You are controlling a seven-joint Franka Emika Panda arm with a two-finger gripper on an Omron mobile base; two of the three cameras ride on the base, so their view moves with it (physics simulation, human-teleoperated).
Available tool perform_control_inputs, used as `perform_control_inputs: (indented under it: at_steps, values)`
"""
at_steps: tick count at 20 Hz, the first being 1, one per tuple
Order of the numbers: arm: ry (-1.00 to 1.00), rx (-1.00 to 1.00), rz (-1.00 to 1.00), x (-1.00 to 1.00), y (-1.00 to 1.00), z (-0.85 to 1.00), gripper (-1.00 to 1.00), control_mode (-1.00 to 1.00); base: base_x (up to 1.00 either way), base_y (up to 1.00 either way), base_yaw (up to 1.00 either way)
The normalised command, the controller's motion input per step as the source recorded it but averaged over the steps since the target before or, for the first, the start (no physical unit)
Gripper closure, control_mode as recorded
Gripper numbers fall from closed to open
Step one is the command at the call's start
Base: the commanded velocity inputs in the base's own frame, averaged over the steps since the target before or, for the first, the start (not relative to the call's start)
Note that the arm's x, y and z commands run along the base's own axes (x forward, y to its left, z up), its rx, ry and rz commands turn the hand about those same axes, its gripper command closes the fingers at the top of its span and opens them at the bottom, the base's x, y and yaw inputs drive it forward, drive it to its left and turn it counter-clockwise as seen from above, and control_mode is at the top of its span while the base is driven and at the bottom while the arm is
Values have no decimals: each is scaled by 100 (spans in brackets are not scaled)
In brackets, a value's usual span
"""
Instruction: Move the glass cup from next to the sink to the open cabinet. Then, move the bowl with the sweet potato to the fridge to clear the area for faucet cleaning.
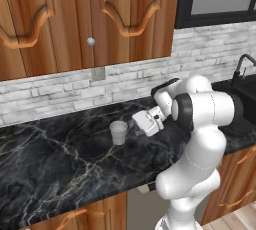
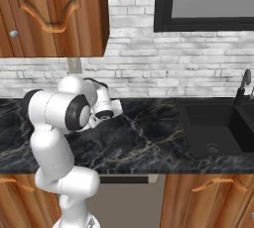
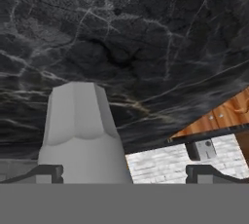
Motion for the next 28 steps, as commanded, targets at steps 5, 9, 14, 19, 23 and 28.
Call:
perform_control_inputs:
  at_steps: [5,9,14,19,23,28]
  values:
    - [0,0,0,5,27,-17,-100,-100,0,0,0]
    - [0,0,0,0,16,-12,-100,-100,0,0,0]
    - [0,0,0,0,14,-1,-100,-100,0,0,0]
    - [-1,0,0,0,-3,0,-100,-100,0,0,0]
    - [-4,0,0,3,-6,-16,-100,-100,0,0,0]
    - [-3,0,0,11,-3,-13,-100,-100,0,0,0]
